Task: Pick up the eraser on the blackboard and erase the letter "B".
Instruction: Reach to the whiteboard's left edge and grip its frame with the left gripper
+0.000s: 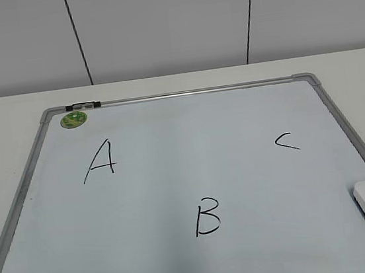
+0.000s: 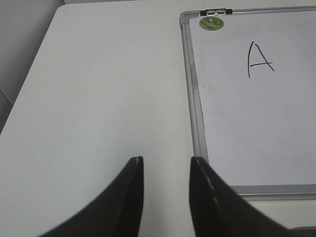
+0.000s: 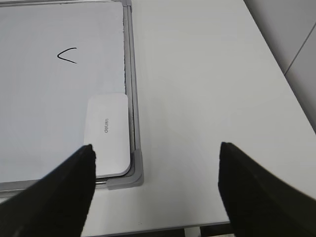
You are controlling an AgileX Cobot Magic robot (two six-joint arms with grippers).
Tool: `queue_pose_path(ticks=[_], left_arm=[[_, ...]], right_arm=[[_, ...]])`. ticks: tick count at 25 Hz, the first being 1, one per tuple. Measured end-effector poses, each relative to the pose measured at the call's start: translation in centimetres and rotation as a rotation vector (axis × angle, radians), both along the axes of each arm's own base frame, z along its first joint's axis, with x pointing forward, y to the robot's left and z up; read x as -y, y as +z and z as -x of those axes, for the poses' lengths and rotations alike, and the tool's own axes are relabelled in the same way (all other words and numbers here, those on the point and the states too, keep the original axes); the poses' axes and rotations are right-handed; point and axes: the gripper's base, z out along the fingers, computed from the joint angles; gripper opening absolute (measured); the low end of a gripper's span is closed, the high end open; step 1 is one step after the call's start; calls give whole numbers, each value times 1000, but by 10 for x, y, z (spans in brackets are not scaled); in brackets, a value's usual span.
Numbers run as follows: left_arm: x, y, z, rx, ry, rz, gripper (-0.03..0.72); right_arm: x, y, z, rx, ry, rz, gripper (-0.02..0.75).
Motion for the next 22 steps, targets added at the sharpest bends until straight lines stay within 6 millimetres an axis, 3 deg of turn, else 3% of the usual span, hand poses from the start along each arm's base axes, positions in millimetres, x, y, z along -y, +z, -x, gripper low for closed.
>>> queue_pose_path(ticks=[17,22], left_arm=[[0,2,-3,-6,0,0,241],[1,22,-25,-11,-4,-3,241]], right_arm=[[0,0,0,0,0,0,573],[0,0,0,0,0,0,573]])
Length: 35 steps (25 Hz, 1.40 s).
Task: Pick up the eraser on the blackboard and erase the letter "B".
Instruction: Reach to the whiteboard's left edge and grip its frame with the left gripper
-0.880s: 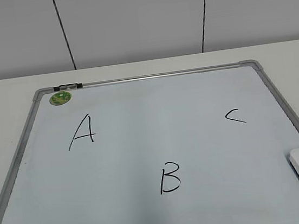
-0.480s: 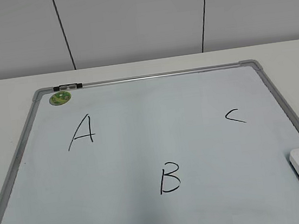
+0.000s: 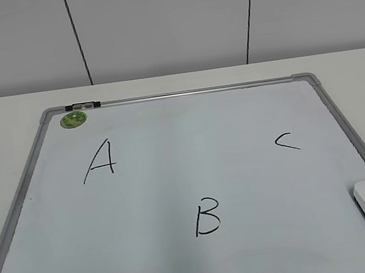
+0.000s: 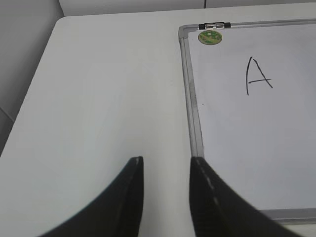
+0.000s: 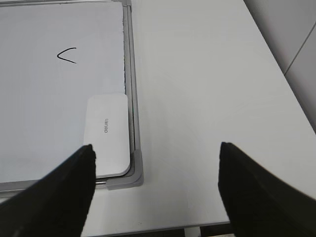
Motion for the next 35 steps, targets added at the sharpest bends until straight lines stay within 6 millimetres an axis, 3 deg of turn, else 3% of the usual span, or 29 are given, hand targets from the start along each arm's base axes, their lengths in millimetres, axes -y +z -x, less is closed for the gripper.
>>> queue_pose_path(ticks=[19,28,35], left_arm=[[8,15,-142,-270,-16,28,241],[13,-9,-220,-494,-13,67,243],[17,-33,-263,-643,-9,102,243]], right_arm=[[0,0,0,0,0,0,573],[0,0,0,0,0,0,573],[0,0,0,0,0,0,573]])
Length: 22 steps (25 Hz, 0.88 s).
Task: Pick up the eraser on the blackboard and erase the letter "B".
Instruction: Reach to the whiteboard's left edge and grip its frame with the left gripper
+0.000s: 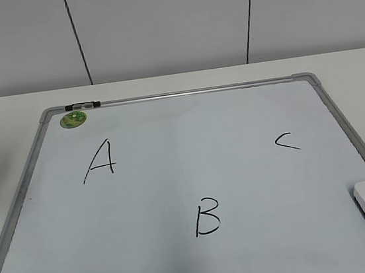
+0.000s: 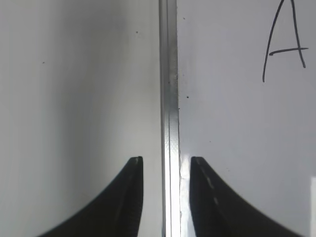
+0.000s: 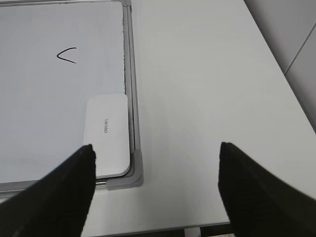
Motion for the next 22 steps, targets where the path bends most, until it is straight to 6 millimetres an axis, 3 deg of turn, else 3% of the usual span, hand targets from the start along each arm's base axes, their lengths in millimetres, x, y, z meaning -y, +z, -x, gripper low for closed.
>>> queue_pose_path(ticks=[11,22], left_arm=[[2,-31,-57,-128,-2,2,243],[4,-74,-87,-242,-2,4,243]], right_arm=[[0,0,0,0,0,0,573],[0,0,0,0,0,0,573]])
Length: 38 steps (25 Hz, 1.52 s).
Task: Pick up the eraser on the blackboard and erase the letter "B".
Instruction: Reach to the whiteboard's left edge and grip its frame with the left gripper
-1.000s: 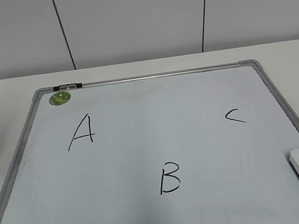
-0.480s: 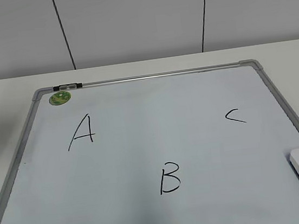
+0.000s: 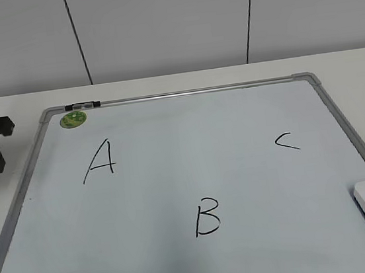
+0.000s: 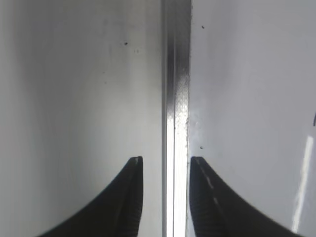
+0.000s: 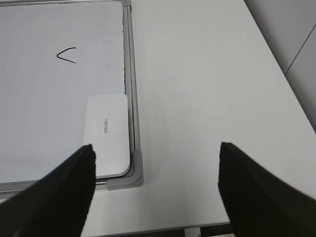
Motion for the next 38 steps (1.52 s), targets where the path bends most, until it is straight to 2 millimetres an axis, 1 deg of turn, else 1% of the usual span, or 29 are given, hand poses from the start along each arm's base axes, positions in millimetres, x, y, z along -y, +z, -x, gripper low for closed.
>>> queue_pose_path(ticks=[6,10,15,18,25,28,30,31,35,36,38], left_arm=[[1,-14,-18,-18,0,1,243],[1,-25,-27,-42,0,1,243],[1,-47,-30,-98,-1,-1,243],[1,-55,-31,-118,-1,-1,243],[1,-69,-32,-151,0,-1,243],[1,-69,-33,-151,0,-1,239],[2,-69,-33,-151,1,1,214],[2,-69,-33,-151,2,3,187],[3,-69,-33,-151,6,12,39],[3,-69,-33,-151,7,12,25],[3,-69,-33,-151,7,12,20]], right_arm=[[0,0,0,0,0,0,573],[0,0,0,0,0,0,573],[0,0,0,0,0,0,573],[0,0,0,0,0,0,573],[0,0,0,0,0,0,573],[0,0,0,0,0,0,573],[0,0,0,0,0,0,573],[0,0,0,0,0,0,573],[0,0,0,0,0,0,573],[0,0,0,0,0,0,573],[0,0,0,0,0,0,573]])
